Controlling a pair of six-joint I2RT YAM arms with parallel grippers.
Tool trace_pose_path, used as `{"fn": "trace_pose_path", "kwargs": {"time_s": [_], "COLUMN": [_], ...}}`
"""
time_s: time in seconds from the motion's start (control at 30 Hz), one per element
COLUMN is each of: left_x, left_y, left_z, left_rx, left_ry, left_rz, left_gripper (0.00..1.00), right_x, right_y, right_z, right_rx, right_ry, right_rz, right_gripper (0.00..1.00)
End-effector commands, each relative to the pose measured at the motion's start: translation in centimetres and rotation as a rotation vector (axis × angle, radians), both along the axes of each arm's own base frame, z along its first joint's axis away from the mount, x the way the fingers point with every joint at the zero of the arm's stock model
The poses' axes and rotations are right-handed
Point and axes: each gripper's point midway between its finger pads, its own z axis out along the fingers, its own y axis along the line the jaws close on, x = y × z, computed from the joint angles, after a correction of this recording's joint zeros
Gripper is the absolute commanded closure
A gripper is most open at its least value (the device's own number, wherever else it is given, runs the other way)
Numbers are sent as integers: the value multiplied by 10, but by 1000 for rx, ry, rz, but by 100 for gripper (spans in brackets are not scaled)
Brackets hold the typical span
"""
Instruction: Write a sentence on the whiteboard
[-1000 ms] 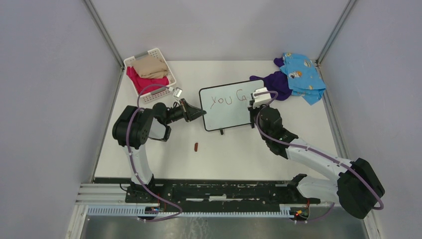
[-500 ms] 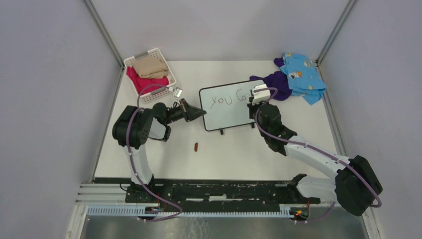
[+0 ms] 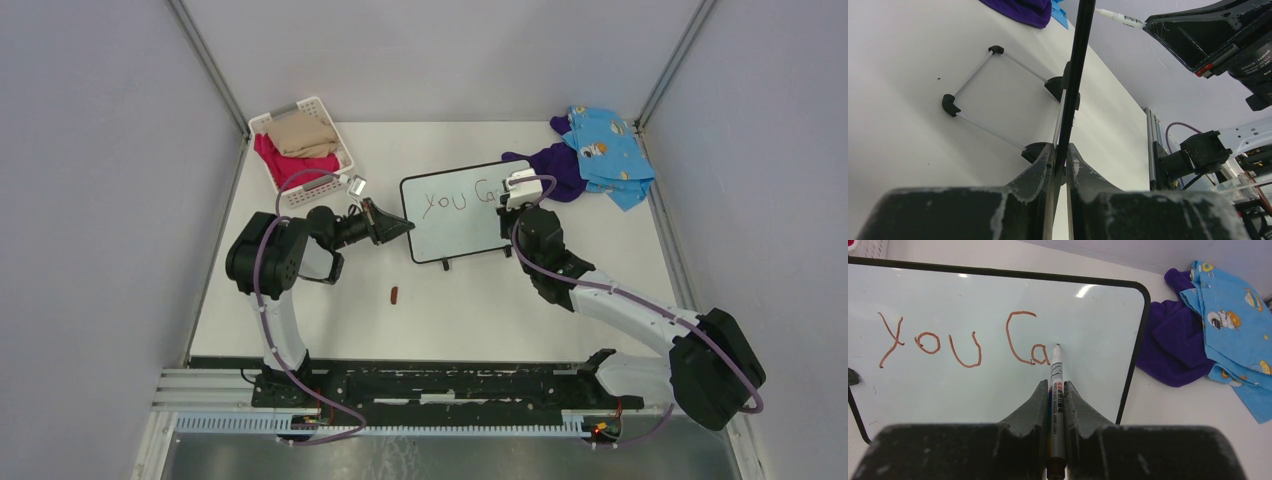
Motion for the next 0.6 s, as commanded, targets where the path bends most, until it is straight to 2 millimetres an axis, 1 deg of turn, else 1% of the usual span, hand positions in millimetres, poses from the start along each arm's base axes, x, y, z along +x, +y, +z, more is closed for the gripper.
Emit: {"fn": "trace_pose_path", "kwargs": {"time_s": [0.0,0.37,0.47,0.57], "left_x": [3,3,3,3], "left_y": [0,0,0,0], "left_z": [-2,-3,-3,-3], "left_rx": [13,15,15,15], "left_ry": [-28,-28,-26,-25], "left_rz": [0,1,0,0], "left_gripper": [87,87,88,87], "right_x": [2,-9,-9,-6], "right_y": [-1,-10,-11,-9], "right_z": [6,-14,-14,-8], "right_rx": [41,34,34,38], "right_ry": [-30,3,1,-6], "right_rz": [-13,-23,-23,-21], "right_gripper": [100,100,100,100]}}
